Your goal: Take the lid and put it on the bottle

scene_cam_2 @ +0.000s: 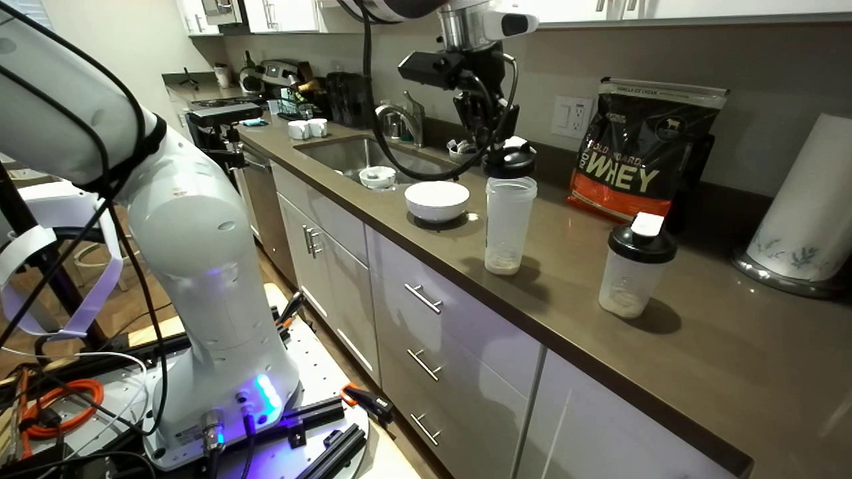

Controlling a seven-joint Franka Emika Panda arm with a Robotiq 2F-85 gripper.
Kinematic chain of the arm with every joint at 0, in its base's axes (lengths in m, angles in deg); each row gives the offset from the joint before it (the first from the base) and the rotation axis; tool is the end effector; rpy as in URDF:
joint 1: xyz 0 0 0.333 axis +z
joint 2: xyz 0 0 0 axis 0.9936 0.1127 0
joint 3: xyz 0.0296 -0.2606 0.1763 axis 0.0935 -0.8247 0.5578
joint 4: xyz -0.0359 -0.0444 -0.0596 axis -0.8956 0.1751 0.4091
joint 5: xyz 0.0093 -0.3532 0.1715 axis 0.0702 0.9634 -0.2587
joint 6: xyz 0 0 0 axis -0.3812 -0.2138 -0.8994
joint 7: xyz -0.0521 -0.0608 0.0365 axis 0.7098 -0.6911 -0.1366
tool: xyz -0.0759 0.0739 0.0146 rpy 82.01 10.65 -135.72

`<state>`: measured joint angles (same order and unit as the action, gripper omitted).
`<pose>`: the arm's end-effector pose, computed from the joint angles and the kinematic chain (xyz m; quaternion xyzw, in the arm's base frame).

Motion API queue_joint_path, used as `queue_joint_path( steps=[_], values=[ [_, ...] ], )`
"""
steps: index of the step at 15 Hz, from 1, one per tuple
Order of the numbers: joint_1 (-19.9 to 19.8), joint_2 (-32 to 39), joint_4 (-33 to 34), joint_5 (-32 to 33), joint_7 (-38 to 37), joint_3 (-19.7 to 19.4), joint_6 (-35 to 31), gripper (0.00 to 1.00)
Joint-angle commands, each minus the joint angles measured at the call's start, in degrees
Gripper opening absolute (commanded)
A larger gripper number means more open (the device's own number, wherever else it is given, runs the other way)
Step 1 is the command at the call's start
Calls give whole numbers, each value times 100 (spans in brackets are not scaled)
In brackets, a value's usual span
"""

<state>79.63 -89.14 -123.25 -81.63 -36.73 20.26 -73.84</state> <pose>0.3890 -0.0979 0.4997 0.9847 -0.0970 0.1450 0.0053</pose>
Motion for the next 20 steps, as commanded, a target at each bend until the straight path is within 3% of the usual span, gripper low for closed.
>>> queue_joint_path(
  steps=[1,20],
  values=[
    [-124,219,143,-154,123,52,117,13],
    [-203,496,256,-173,141,28,192,13]
  ],
)
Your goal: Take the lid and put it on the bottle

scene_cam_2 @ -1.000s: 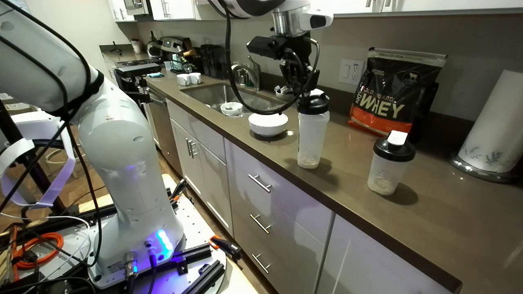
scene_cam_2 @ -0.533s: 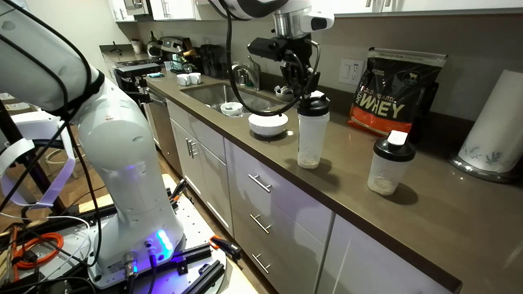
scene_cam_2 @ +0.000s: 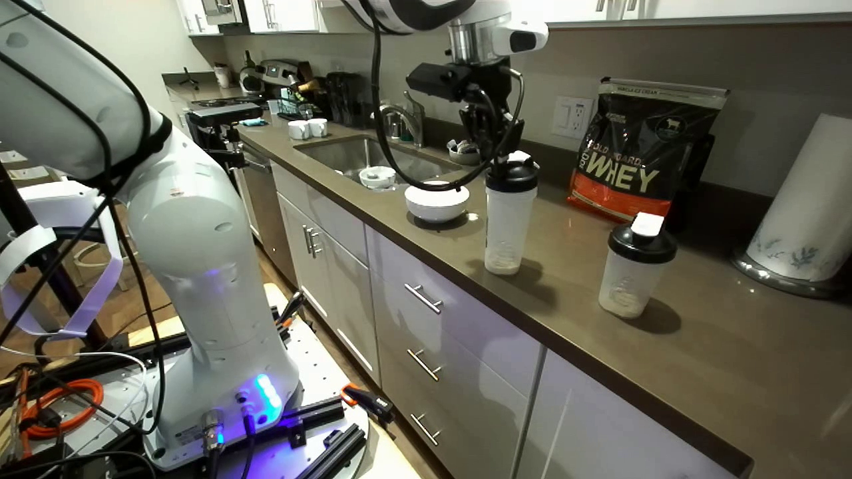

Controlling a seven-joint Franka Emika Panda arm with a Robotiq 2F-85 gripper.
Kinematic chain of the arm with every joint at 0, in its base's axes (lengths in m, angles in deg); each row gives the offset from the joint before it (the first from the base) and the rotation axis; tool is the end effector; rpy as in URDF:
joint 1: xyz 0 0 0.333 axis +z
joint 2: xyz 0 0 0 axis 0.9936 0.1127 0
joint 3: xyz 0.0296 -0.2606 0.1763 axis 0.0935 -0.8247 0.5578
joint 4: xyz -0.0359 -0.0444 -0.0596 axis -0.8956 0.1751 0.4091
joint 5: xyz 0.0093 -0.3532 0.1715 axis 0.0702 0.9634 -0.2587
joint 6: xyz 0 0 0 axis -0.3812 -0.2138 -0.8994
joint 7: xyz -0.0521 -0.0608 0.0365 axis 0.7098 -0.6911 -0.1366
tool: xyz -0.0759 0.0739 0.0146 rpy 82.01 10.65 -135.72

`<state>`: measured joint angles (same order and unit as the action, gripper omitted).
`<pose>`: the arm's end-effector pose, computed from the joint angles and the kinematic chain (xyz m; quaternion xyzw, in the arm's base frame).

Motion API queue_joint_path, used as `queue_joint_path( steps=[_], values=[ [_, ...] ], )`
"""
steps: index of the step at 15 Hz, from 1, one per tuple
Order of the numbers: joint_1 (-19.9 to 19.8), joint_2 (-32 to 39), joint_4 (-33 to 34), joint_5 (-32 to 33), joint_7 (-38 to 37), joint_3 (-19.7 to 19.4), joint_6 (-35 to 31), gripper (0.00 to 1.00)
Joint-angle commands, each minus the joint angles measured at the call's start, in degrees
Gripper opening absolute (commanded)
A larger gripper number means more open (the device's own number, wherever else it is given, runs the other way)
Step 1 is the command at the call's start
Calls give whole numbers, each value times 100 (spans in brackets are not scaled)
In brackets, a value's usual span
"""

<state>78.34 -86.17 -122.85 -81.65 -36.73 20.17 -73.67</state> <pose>0.3955 -0.1085 0.4821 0.9866 -0.1092 0.1212 0.0073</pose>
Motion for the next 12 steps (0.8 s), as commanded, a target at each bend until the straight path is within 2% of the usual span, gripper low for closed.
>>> queue_joint_path(
  steps=[1,12],
  values=[
    [-72,228,226,-171,142,37,177,13],
    [-57,510,509,-171,144,53,287,13]
  ],
)
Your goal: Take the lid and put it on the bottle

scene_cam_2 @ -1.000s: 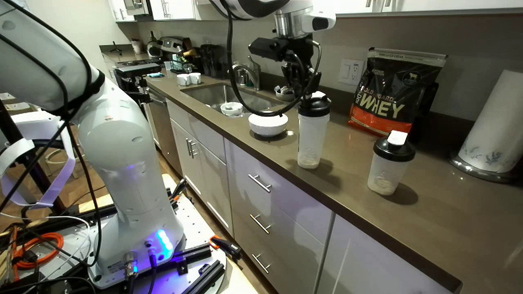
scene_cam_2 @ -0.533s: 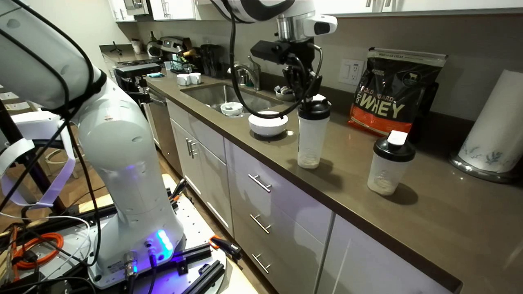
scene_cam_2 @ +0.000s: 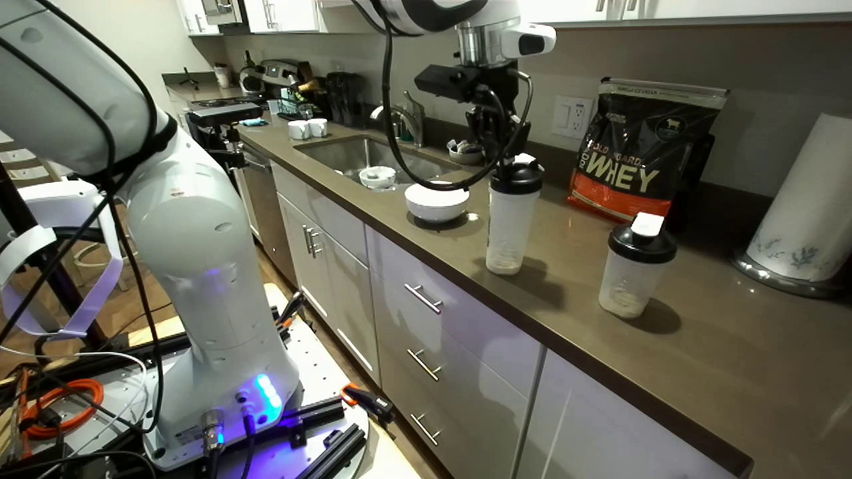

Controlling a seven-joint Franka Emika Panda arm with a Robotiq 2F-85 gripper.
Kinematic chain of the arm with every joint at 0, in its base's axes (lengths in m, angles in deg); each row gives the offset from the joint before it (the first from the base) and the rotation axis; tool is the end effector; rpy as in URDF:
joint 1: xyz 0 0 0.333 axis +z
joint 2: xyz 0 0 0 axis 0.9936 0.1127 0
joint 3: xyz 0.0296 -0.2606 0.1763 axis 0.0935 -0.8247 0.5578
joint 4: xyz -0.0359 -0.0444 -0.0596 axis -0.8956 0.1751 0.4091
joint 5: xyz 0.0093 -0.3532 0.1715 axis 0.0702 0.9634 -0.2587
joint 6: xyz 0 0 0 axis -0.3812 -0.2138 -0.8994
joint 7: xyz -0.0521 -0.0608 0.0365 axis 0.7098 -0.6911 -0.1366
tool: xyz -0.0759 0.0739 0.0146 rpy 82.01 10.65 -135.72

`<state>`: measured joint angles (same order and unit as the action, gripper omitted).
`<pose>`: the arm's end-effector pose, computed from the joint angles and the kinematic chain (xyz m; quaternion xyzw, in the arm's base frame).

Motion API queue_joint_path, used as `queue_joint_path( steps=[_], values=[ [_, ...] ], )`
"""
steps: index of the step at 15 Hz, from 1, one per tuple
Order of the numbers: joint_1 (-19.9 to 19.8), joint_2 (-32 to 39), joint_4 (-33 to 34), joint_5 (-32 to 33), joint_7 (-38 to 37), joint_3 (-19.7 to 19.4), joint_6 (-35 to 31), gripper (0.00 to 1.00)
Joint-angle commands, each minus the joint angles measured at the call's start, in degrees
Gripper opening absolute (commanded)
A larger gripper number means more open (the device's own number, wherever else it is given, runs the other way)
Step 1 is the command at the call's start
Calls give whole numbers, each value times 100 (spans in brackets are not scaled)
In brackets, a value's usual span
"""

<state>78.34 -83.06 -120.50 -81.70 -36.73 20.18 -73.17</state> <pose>0.4091 -0.1121 0.4790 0.9877 -0.1106 0.1101 0.0098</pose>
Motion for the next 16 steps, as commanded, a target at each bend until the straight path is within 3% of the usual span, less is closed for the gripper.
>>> queue_joint_path(
  steps=[1,15,16],
  values=[
    [-54,234,308,-170,144,53,261,13],
    [-46,365,399,-176,149,71,428,13],
    [-44,360,404,-170,152,76,457,63]
  ],
)
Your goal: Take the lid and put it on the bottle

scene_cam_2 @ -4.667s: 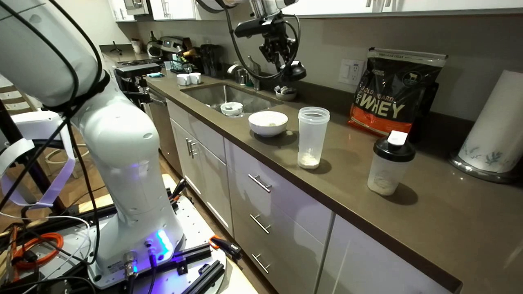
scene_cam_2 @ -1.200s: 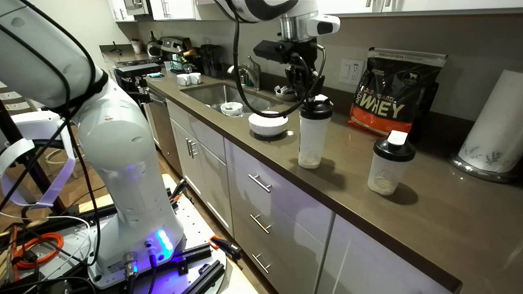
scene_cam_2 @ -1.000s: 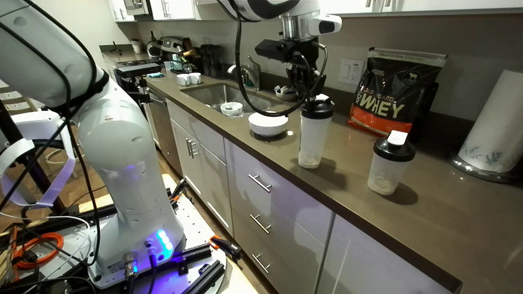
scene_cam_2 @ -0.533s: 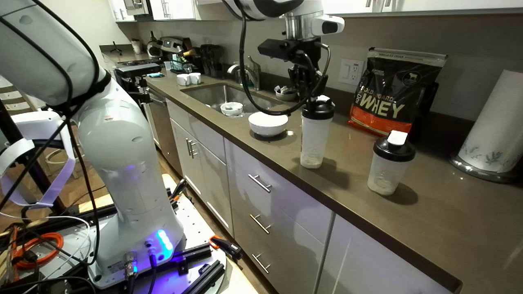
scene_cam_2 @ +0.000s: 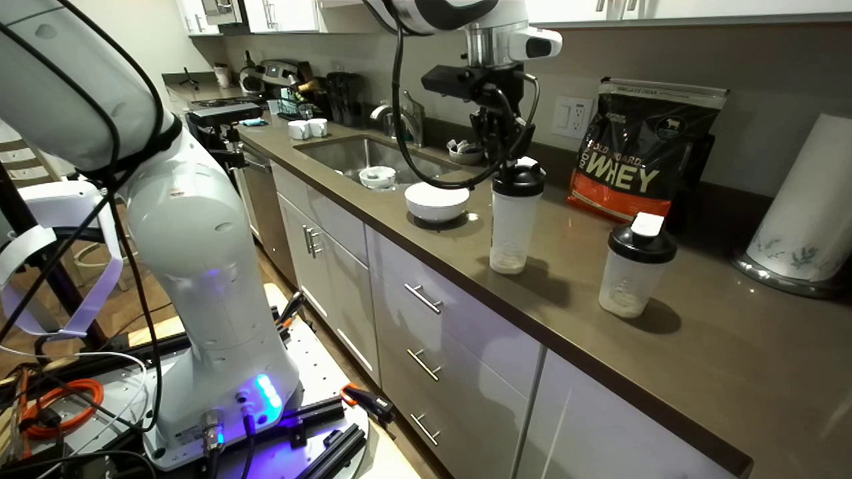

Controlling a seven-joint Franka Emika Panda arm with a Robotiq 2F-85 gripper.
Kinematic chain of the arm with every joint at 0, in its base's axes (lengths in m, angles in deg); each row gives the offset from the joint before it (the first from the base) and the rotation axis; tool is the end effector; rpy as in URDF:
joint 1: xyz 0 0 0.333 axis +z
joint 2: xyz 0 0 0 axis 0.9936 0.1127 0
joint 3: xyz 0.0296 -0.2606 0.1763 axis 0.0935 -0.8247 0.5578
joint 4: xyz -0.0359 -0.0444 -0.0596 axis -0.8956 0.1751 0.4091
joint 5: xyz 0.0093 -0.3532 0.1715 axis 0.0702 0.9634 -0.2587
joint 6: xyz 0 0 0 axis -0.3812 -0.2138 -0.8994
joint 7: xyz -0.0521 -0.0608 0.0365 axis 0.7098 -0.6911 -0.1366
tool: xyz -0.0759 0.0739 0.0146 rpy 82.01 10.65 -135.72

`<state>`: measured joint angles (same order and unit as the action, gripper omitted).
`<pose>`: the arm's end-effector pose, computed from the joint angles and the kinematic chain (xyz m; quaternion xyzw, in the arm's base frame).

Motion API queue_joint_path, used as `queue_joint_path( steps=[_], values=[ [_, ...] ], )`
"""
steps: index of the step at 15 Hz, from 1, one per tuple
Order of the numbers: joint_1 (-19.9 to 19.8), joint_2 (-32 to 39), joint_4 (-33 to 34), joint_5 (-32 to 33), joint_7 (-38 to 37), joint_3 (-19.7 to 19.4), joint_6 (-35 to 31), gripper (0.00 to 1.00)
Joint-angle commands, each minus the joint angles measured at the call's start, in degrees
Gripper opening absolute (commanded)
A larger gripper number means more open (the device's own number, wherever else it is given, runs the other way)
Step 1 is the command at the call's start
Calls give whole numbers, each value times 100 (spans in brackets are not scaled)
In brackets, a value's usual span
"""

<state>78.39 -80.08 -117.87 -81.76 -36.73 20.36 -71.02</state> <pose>0.4213 -0.1138 0.4755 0.9899 -0.1105 0.0883 0.0117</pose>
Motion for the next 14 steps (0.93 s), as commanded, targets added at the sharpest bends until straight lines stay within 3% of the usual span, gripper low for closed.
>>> queue_joint_path(
  steps=[1,7,14],
  values=[
    [-40,50,148,-173,155,64,289,64],
    [-20,-35,232,-126,126,170,632,99],
    [70,-255,429,-197,193,288,1254,100]
  ],
)
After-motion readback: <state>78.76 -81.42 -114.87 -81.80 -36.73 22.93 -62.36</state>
